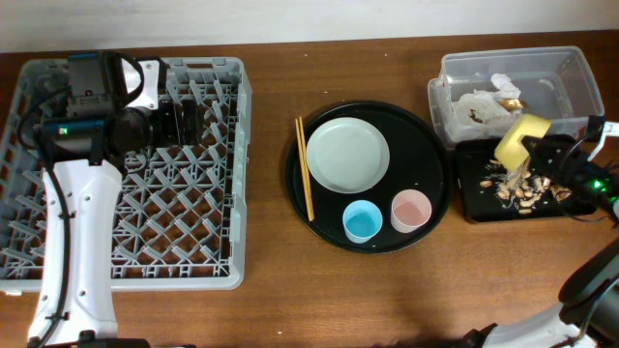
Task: Sort waste into correct bins and load items into the dishwasher rack
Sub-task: 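Tip the yellow bowl over the black tray to pour out shells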
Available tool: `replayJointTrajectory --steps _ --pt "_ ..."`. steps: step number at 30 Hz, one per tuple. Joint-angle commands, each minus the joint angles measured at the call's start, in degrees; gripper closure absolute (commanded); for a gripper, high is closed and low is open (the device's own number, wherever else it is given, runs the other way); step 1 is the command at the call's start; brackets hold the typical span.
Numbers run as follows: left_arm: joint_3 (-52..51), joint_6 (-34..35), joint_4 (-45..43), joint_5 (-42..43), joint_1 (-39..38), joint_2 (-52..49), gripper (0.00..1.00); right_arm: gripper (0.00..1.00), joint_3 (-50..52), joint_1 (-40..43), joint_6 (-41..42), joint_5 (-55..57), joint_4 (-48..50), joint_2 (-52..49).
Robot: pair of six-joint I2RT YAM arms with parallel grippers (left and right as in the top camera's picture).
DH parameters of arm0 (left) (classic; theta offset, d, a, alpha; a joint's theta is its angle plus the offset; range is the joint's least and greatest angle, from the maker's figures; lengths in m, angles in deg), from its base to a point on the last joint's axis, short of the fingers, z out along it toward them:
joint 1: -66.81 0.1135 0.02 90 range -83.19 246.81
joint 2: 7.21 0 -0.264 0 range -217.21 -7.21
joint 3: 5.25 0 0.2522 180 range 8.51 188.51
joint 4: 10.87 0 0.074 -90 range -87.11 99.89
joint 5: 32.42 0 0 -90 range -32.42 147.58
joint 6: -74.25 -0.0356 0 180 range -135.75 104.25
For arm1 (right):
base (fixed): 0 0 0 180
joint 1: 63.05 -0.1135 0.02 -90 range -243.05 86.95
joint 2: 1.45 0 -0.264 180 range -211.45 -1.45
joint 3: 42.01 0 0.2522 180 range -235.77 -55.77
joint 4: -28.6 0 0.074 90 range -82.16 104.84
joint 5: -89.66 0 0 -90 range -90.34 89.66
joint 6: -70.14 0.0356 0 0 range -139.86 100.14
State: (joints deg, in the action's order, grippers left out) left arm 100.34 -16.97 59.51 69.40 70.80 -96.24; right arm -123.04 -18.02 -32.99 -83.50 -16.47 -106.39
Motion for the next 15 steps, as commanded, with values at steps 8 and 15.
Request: replayJointTrajectory --steps 8,15 --pt "0.9 0.37 0.09 0.22 0.04 0.5 0.01 0.96 0.31 0.42 1.62 -4.46 1.62 -0.96" --pt "0.9 0.37 0.09 0.22 0.04 0.5 0.01 0.96 0.28 0.46 6.25 -5.77 2.14 -0.31"
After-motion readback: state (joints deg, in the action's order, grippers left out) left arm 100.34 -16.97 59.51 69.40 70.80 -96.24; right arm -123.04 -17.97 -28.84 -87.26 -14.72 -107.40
